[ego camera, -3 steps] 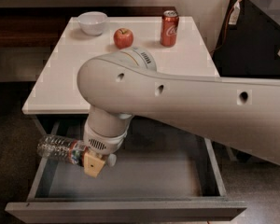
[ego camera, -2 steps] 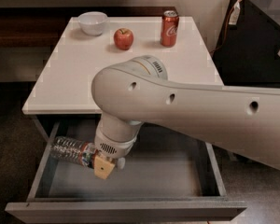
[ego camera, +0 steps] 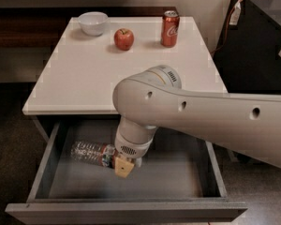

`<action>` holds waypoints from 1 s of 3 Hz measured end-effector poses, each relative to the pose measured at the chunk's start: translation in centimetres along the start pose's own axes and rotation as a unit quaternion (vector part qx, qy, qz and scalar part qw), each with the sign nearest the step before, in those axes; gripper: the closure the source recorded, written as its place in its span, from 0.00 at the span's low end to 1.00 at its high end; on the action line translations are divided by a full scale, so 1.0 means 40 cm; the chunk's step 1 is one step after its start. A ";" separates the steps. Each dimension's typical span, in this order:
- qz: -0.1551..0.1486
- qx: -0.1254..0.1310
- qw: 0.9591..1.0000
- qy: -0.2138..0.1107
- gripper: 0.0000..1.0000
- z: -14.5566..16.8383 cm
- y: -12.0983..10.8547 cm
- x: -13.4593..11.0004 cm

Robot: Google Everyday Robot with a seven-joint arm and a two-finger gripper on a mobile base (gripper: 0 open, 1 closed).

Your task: Place water bottle into top drawer

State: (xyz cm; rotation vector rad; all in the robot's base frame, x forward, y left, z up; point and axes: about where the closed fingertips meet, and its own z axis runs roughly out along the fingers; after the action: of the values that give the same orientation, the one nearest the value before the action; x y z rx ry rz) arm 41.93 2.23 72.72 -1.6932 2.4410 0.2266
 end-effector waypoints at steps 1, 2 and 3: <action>-0.018 -0.007 1.000 0.009 0.68 0.052 -0.026 0.016; -0.027 -0.022 0.999 0.019 0.37 0.118 -0.043 0.029; -0.030 -0.033 0.999 0.029 0.13 0.157 -0.047 0.037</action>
Offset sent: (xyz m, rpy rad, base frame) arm 0.0211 -0.0071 -0.0678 -0.0225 0.0637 0.0800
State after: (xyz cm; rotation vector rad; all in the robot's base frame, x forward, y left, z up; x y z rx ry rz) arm 43.48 1.60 66.19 -1.8208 2.4455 0.2566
